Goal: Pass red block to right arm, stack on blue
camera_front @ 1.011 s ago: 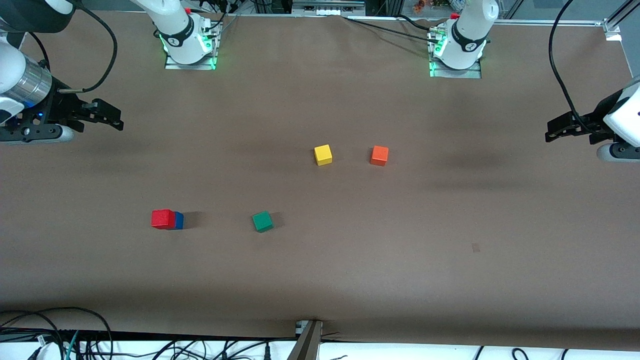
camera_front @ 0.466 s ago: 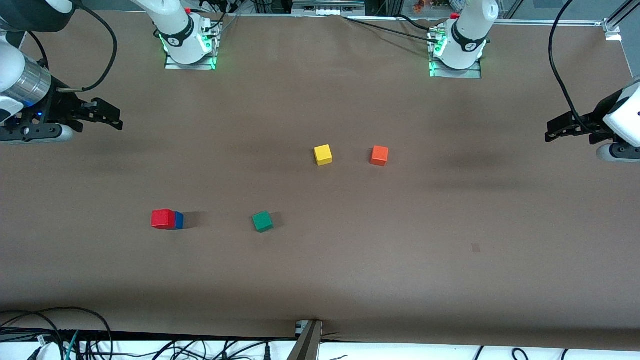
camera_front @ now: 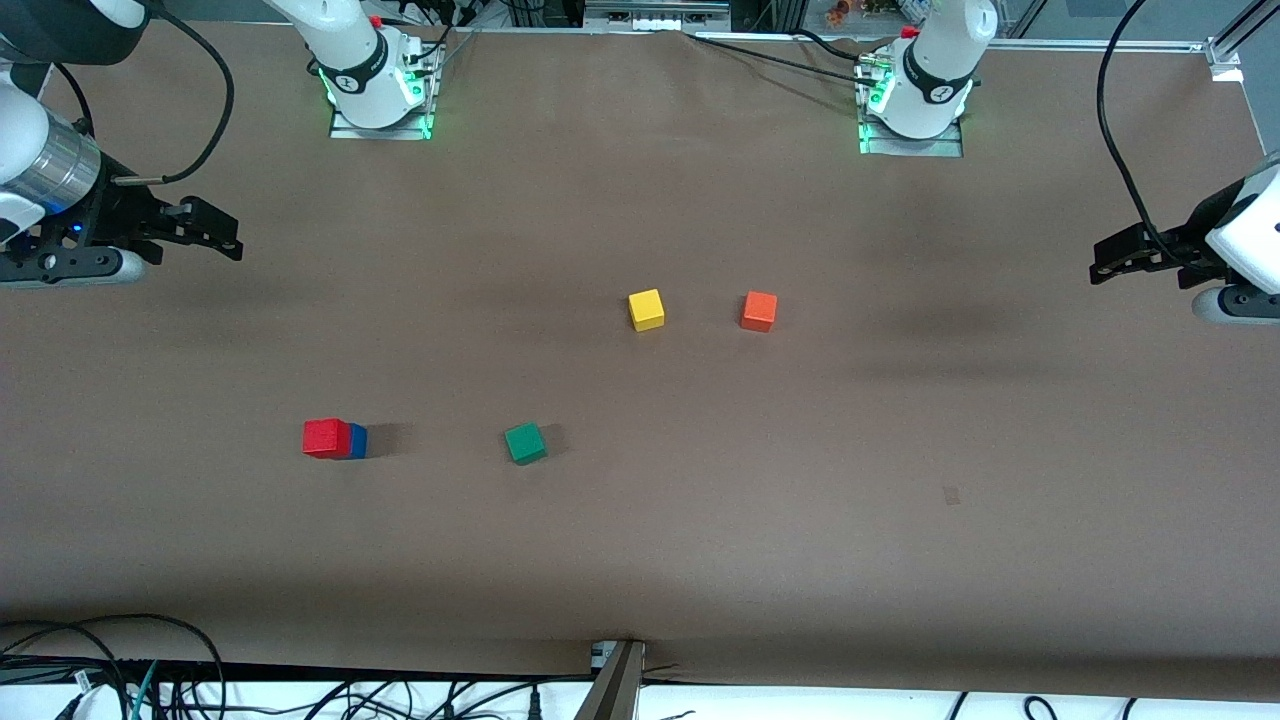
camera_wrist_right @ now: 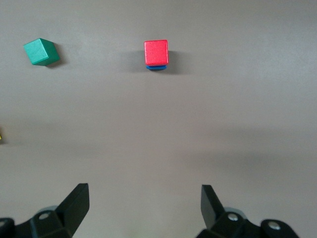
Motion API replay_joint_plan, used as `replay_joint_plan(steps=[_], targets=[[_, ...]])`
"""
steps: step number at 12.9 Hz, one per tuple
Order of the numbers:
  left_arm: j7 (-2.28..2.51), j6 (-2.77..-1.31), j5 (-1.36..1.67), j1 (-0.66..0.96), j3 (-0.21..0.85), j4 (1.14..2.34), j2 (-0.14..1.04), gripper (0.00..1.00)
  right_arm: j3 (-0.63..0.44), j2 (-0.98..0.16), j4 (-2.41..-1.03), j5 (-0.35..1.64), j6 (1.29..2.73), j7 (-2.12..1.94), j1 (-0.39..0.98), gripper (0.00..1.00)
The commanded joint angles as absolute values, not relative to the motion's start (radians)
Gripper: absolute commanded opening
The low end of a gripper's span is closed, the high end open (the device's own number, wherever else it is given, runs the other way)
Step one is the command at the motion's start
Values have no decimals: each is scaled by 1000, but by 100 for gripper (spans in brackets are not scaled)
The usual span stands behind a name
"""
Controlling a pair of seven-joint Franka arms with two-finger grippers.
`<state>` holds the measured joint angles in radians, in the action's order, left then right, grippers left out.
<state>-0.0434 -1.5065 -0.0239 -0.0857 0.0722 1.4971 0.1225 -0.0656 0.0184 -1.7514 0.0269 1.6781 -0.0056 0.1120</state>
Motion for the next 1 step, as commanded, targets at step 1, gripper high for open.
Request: replay_joint_plan(steps=[1], targets=[[-37, -1497, -9, -89, 77, 1471, 132, 100, -44, 21, -1740, 12, 1663, -12, 92, 100]])
